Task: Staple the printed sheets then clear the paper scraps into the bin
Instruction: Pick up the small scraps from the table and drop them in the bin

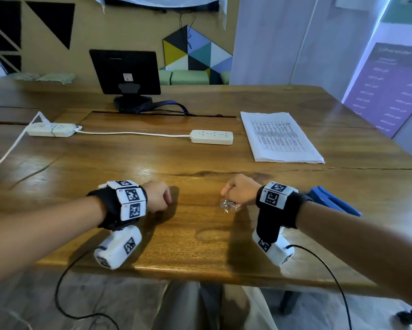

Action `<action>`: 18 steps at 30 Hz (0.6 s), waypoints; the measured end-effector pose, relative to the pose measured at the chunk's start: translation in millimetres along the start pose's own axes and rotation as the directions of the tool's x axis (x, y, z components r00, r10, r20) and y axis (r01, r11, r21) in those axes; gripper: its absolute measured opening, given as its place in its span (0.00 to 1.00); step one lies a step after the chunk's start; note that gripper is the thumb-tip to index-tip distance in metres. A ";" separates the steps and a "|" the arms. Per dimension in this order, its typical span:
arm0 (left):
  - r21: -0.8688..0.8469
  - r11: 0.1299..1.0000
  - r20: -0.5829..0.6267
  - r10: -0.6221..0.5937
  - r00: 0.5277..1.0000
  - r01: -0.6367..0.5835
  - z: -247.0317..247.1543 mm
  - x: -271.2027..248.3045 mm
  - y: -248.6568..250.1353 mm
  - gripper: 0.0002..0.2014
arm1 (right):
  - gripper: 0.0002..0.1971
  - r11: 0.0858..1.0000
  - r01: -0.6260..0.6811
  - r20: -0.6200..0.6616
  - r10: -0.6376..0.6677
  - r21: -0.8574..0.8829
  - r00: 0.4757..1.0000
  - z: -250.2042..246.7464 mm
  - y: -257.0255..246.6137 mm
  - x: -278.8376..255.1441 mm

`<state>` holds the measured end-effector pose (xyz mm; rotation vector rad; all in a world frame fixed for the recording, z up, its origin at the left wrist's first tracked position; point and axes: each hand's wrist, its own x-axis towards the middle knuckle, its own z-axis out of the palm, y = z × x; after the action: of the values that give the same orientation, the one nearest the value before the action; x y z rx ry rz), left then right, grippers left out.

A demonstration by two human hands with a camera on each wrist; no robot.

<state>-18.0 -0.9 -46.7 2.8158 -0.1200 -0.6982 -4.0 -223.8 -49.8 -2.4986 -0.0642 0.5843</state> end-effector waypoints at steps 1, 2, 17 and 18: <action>-0.013 0.999 -0.005 0.045 0.999 -0.045 3.9 0.8 10.5 0.13 | 0.10 0.999 0.018 0.009 -0.018 0.028 1.000 -0.1 -1.0 -1.0; -0.044 0.995 -0.006 0.091 0.996 -0.091 6.7 1.9 20.0 0.12 | 0.10 0.998 0.031 0.017 -0.032 0.050 0.999 -2.2 -1.5 -3.2; 0.310 0.942 0.073 -0.161 0.984 0.131 11.2 -33.6 -56.2 0.58 | 0.49 0.793 0.032 0.060 0.007 -0.609 0.998 1.3 61.9 -25.1; 0.313 0.944 0.084 -0.138 0.987 0.105 18.8 -37.0 -49.9 0.69 | 0.52 0.795 0.033 0.059 0.003 -0.606 0.998 5.2 60.3 -25.5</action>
<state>-58.3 48.5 -58.5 3.1038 -0.0788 -0.9299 -34.0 -275.9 -76.2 -3.1000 -0.3463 0.7159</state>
